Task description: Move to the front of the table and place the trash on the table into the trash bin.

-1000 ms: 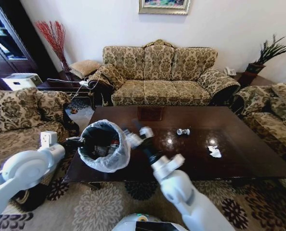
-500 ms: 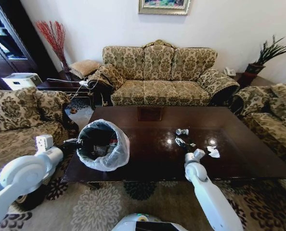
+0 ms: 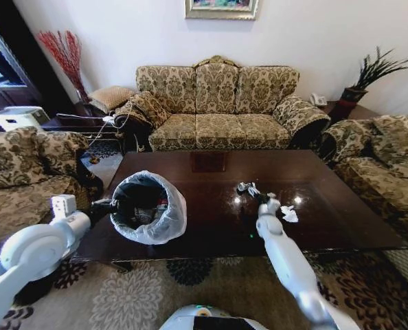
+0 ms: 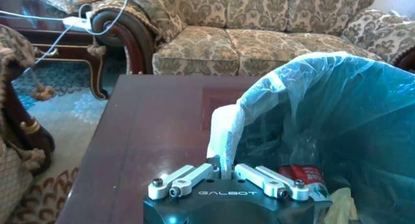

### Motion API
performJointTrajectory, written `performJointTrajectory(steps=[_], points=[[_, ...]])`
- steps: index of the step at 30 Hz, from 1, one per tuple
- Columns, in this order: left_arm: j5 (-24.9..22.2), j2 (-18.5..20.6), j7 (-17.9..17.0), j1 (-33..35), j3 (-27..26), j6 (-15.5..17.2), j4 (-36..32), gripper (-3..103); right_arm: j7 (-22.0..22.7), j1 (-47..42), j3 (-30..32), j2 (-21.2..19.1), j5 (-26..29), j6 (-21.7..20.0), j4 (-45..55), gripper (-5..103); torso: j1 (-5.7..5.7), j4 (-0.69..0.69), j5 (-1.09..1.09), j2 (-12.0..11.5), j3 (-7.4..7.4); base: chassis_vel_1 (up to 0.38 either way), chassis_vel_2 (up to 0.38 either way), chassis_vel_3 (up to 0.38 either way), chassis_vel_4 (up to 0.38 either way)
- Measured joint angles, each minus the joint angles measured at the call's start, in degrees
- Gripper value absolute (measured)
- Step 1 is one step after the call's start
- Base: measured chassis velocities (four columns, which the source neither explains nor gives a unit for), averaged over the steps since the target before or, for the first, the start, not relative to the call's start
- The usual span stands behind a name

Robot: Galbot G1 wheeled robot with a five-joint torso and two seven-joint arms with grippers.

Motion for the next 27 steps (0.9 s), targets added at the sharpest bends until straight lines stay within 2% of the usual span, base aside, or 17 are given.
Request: performJointTrajectory(steps=[5,10,15,17,20,21,24,25,27], points=[[0.1,-0.3,0.4,0.0,0.0,0.0,0.5,0,1.5,2.8,0.4,2.3,-1.5,-0.4,-5.4,100,0.0,-0.05,0.03,0.0,0.0,0.005,0.01,0.001,-0.004],[0.4,-0.7,0.6,0.0,0.3,-0.1,0.6,0,1.6,3.4,0.6,2.8,-1.8,0.0,-9.0,100,0.0,-0.07,0.05,0.0,0.0,0.0,0.0,0.0,0.0],[0.6,-0.8,0.7,0.0,0.4,-0.2,0.6,0,1.0,3.8,0.6,2.5,0.2,0.1,-11.1,101,-0.02,-0.04,0.0,0.0,-0.03,0.0,0.0,0.0,0.0],[0.6,-0.7,0.7,0.0,0.4,-0.2,0.6,0,0.8,3.9,0.6,2.5,0.4,0.1,-11.4,98,-0.02,-0.04,0.01,0.0,-0.03,0.0,0.0,0.0,0.0],[0.7,-0.7,0.8,0.0,0.4,-0.3,0.5,0,0.3,3.9,0.8,2.2,1.2,-0.6,-11.1,85,-0.03,-0.05,0.02,0.0,-0.03,0.0,0.0,0.0,0.0],[0.7,-0.7,0.8,0.0,0.4,-0.3,0.5,0,0.3,3.9,0.8,2.2,1.2,-0.6,-11.1,85,-0.03,-0.05,0.02,0.0,-0.03,0.0,0.0,0.0,0.0],[0.7,-0.7,0.8,0.0,0.3,-0.4,0.4,0,0.1,3.4,0.9,1.8,1.8,-1.4,-10.3,68,-0.02,-0.05,0.02,0.0,-0.03,0.0,0.0,0.0,0.0],[0.7,-0.7,0.8,0.0,0.3,-0.4,0.4,0,0.1,3.4,0.9,1.8,1.8,-1.4,-10.3,68,-0.02,-0.05,0.02,0.0,-0.03,0.0,0.0,0.0,0.0],[0.8,-1.0,0.8,0.1,0.3,-0.4,0.2,0,0.1,2.7,1.1,1.3,2.6,-1.9,-9.3,60,-0.03,-0.04,0.02,0.0,-0.03,0.0,0.0,0.0,0.0]])
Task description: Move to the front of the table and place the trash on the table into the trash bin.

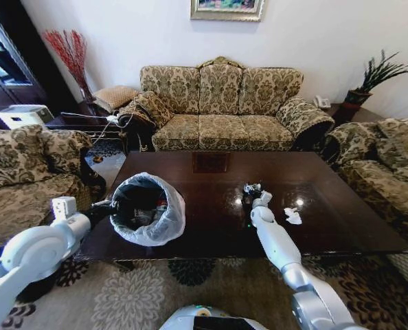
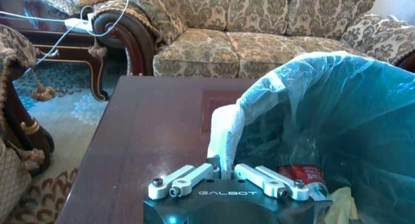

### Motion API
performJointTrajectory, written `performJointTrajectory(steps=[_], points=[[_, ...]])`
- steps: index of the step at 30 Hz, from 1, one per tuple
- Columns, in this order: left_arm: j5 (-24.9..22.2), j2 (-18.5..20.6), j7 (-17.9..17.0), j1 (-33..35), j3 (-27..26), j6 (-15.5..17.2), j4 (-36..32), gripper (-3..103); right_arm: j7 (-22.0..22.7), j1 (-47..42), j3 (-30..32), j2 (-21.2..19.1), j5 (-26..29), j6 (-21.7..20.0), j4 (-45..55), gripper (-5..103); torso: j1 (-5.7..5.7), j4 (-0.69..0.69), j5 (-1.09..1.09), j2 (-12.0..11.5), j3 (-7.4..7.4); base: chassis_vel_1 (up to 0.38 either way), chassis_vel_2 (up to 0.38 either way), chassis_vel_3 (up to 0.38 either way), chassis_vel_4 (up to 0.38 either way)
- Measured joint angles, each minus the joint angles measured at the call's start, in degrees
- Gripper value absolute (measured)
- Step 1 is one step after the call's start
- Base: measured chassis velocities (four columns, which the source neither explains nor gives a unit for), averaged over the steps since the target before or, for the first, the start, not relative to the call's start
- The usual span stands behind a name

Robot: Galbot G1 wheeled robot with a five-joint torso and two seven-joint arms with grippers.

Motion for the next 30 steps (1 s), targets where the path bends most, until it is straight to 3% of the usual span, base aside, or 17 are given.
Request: performJointTrajectory(steps=[2,7,8,9,11,13,16,23,30], points=[[0.1,-0.1,0.0,0.0,0.0,0.0,-0.1,0,0.0,-0.2,0.1,-0.1,0.2,-0.1,0.3,60,0.0,0.0,0.0,0.0,0.0,0.0,0.0,0.0,0.0],[0.3,-0.2,0.1,0.1,0.0,0.0,-0.4,0,0.7,-2.1,0.6,-1.2,1.3,-0.8,2.3,45,0.0,-0.01,-0.01,0.0,0.02,0.0,0.0,0.0,0.0],[0.3,-0.2,0.1,0.1,0.0,0.0,-0.4,0,0.7,-2.5,0.6,-1.2,1.3,-0.8,2.8,41,0.01,-0.07,0.06,0.0,0.03,0.0,0.0,0.0,0.0],[0.3,-0.2,0.2,0.1,0.0,0.0,-0.5,0,0.8,-2.7,0.6,-1.3,1.3,-0.8,3.4,41,0.02,-0.01,0.05,0.0,0.03,0.0,0.0,0.0,0.0],[0.3,-0.4,0.2,0.1,0.0,-0.1,-0.7,0,1.4,-4.4,1.1,-1.4,1.0,-0.7,5.6,30,0.03,-0.02,0.02,0.0,0.03,0.0,0.0,0.0,0.0],[0.3,-0.5,0.2,0.2,-0.1,-0.1,-0.7,0,1.6,-4.9,1.2,-1.5,0.6,-0.5,6.2,30,0.03,-0.02,0.01,0.0,0.04,0.0,0.0,0.0,0.0],[0.5,-0.6,0.2,0.4,-0.2,-0.1,-0.8,0,2.2,-7.1,1.5,-1.4,-0.7,-0.1,8.8,21,0.03,-0.04,0.02,0.0,0.03,0.0,0.0,0.0,0.0],[0.6,-0.6,0.2,0.3,-0.2,-0.3,-0.7,0,2.4,-8.6,1.6,-1.5,-1.0,0.2,9.5,10,0.02,0.0,-0.01,0.0,0.01,0.0,0.0,0.0,0.0],[0.9,-0.7,0.2,0.3,-0.1,-0.5,-0.2,0,2.4,-11.9,3.0,-1.6,-0.9,1.2,13.3,10,0.02,0.0,0.04,0.0,0.02,0.0,0.0,0.0,0.0]])
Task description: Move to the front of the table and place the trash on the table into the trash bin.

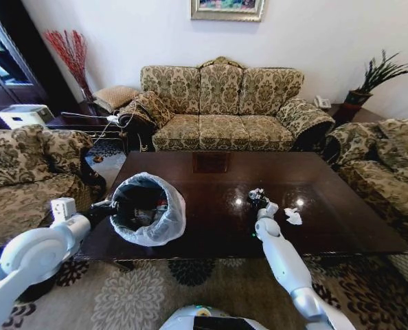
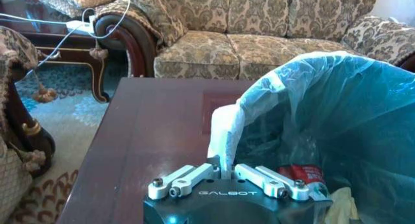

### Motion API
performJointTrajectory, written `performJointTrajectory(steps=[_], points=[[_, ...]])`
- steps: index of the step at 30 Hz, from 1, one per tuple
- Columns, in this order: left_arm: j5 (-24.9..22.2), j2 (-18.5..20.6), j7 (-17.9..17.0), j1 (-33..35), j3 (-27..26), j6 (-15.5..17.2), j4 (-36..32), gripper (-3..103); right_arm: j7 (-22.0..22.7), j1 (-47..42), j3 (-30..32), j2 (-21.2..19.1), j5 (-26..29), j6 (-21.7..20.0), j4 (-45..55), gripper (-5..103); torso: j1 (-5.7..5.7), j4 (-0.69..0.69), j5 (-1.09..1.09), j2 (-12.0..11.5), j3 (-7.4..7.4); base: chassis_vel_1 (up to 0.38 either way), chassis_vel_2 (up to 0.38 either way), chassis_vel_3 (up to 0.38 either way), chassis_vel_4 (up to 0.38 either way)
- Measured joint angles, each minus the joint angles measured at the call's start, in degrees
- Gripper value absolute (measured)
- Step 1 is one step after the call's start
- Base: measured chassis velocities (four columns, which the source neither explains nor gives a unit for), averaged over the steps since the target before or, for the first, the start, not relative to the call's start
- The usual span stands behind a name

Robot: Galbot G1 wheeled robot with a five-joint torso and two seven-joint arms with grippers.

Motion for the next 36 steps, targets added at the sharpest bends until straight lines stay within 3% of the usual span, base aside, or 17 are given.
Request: performJointTrajectory(steps=[3,5,6,9,10,12,14,16,20,27,29,30,32,36], points=[[0.0,0.2,0.0,0.0,0.0,0.0,0.3,0,-0.2,-1.8,1.2,0.1,0.4,1.4,3.5,10,0.01,-0.04,0.05,0.0,0.04,0.0,0.0,0.0,0.0],[0.0,1.0,0.0,0.0,0.0,0.0,0.8,0,-3.8,-5.4,1.6,-0.3,2.2,3.3,14.0,10,0.02,-0.06,-0.03,0.0,0.03,0.0,0.0,0.0,0.0],[0.0,1.0,0.0,0.0,0.0,0.0,0.8,0,-3.8,-5.4,1.6,-0.3,2.2,3.3,14.0,10,0.02,-0.06,-0.03,0.0,0.03,0.0,0.0,0.0,0.0],[0.0,2.7,0.0,0.0,0.2,0.0,1.5,0,-8.9,-9.0,-2.0,-0.9,4.2,3.3,31.2,10,0.01,-0.03,-0.03,0.0,0.01,0.0,0.0,0.0,0.0],[0.0,2.7,0.0,0.0,0.2,0.0,1.5,0,-8.9,-9.0,-2.0,-0.9,4.2,3.3,31.2,10,0.01,-0.03,-0.03,0.0,0.01,0.0,0.0,0.0,0.0],[-0.4,4.6,-0.3,0.1,0.4,0.0,1.8,0,-11.8,-9.6,-9.0,-1.3,6.6,1.3,45.1,10,-0.01,-0.01,-0.08,0.0,-0.01,0.0,0.0,0.0,0.0],[-0.5,5.2,-0.3,0.1,0.4,0.1,1.9,0,-12.3,-9.2,-12.7,-1.6,7.5,0.6,48.9,10,-0.01,-0.01,-0.07,0.0,-0.01,0.0,0.0,0.0,0.0],[-0.7,6.2,-0.4,0.0,0.6,0.2,2.0,0,-13.2,-7.8,-22.6,-2.1,9.0,-0.8,54.4,10,-0.01,-0.01,-0.05,0.0,-0.01,0.0,0.0,0.0,0.0],[-0.9,6.2,-0.4,0.1,0.7,0.5,1.6,0,-14.3,-5.4,-34.0,-1.6,6.0,-1.7,55.5,10,0.0,-0.01,-0.03,0.0,0.0,0.0,0.0,0.0,0.0],[-0.9,5.5,-0.5,0.2,0.6,0.6,1.3,0,-15.2,-4.4,-39.0,-1.5,-0.8,-1.8,52.0,9,0.0,-0.01,-0.03,0.0,0.0,0.0,0.0,0.0,0.0],[-0.9,5.3,-0.5,0.2,0.6,0.7,1.1,0,-15.3,-4.3,-39.2,-1.4,-2.4,-1.4,51.0,13,0.0,-0.02,-0.03,0.0,0.0,0.0,0.0,0.0,0.0],[-0.9,5.0,-0.5,0.2,0.6,0.7,1.0,0,-15.4,-4.3,-39.2,-1.3,-3.2,-1.2,50.4,25,0.0,-0.02,-0.03,0.0,0.0,0.0,0.0,0.0,0.0],[-0.9,4.9,-0.4,0.2,0.7,0.7,0.9,0,-15.3,-4.4,-39.2,-1.2,-3.4,-1.2,50.2,25,0.0,-0.01,-0.03,0.0,0.0,0.0,0.0,0.0,0.0],[-0.8,4.4,-0.4,0.3,0.7,0.7,0.9,0,-15.5,-4.5,-39.4,-1.3,-3.4,-0.8,50.1,46,0.0,-0.02,-0.03,0.0,0.0,0.0,0.0,0.0,0.0]])
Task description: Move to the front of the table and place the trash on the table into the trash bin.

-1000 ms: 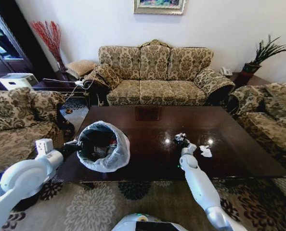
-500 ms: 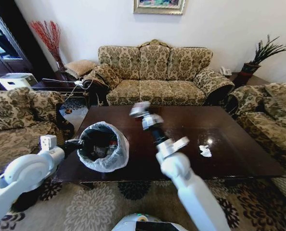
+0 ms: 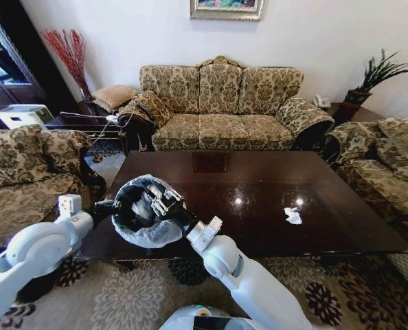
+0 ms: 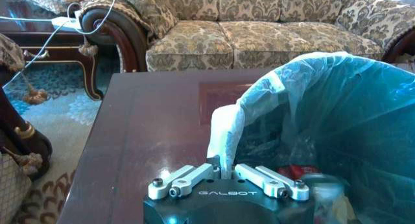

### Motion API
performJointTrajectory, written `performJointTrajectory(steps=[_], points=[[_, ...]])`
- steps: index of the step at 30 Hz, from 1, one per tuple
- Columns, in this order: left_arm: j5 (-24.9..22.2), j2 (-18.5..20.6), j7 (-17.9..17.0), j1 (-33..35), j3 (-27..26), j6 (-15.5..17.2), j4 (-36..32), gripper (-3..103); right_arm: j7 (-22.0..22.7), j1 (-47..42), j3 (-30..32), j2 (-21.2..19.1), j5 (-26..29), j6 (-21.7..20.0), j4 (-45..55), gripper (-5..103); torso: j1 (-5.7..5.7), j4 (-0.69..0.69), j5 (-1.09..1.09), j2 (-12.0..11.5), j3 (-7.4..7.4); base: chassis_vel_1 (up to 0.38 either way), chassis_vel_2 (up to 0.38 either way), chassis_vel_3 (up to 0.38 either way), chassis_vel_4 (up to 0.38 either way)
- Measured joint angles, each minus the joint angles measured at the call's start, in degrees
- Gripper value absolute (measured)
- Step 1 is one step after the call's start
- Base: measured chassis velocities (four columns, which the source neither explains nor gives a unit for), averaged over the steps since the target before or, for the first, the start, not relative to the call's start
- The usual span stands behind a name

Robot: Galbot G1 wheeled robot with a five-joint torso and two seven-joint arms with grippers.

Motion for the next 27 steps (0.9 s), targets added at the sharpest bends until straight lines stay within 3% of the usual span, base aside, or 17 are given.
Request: performJointTrajectory(steps=[2,6,7,8,9,11,15,16,19,27], points=[[0.0,-0.1,0.0,0.0,0.0,0.0,0.0,0,-0.1,0.0,0.0,0.0,0.1,0.3,0.0,46,0.0,0.0,0.0,0.0,0.0,0.0,0.0,0.0,0.0],[0.3,-1.1,0.0,0.3,0.0,0.2,0.1,0,0.6,-2.4,3.8,0.3,0.5,1.3,2.2,68,0.0,0.01,0.0,0.0,0.0,0.0,0.0,0.0,0.0],[0.3,-1.1,0.0,0.3,0.0,0.2,0.1,0,0.6,-2.4,3.8,0.3,0.5,1.3,2.2,68,0.0,0.01,0.0,0.0,0.0,0.0,0.0,0.0,0.0],[0.5,-1.4,0.0,0.4,-0.1,0.3,0.2,0,2.0,-3.7,5.5,0.5,0.1,0.9,3.1,68,0.0,0.01,0.0,0.0,0.0,0.0,0.0,0.0,0.0],[0.8,-2.0,0.0,0.7,-0.5,0.6,0.4,0,6.3,-6.6,9.8,0.7,-1.0,-1.1,4.5,79,0.0,0.01,0.0,0.0,0.0,0.0,0.0,0.0,0.0],[0.9,-2.1,0.0,0.7,-0.6,0.7,0.4,0,8.5,-8.3,12.7,0.9,-1.3,-2.0,4.8,79,0.0,0.02,0.01,0.0,-0.01,0.0,0.0,0.0,0.0],[1.1,-2.4,0.0,0.4,-0.7,0.8,1.2,0,18.0,-19.9,30.1,2.4,-1.2,-1.6,0.4,98,0.0,-0.01,0.03,0.0,0.01,0.0,0.0,0.0,0.0],[1.1,-2.4,0.0,0.4,-0.7,0.8,1.2,0,18.0,-19.9,30.1,2.4,-1.2,-1.6,0.4,98,0.0,-0.01,0.03,0.0,0.01,0.0,0.0,0.0,0.0],[1.1,-2.7,0.1,0.1,-0.5,0.8,1.3,0,19.1,-27.1,40.1,2.4,2.2,-0.7,-2.4,100,0.0,-0.03,0.03,0.0,0.0,0.0,0.0,0.0,0.0],[1.2,-3.5,0.1,0.0,-0.4,0.7,0.4,0,19.8,-29.1,46.8,2.4,4.9,0.1,-6.4,100,-0.01,0.0,0.0,0.0,0.0,-0.013,-0.007,0.013,0.014]])
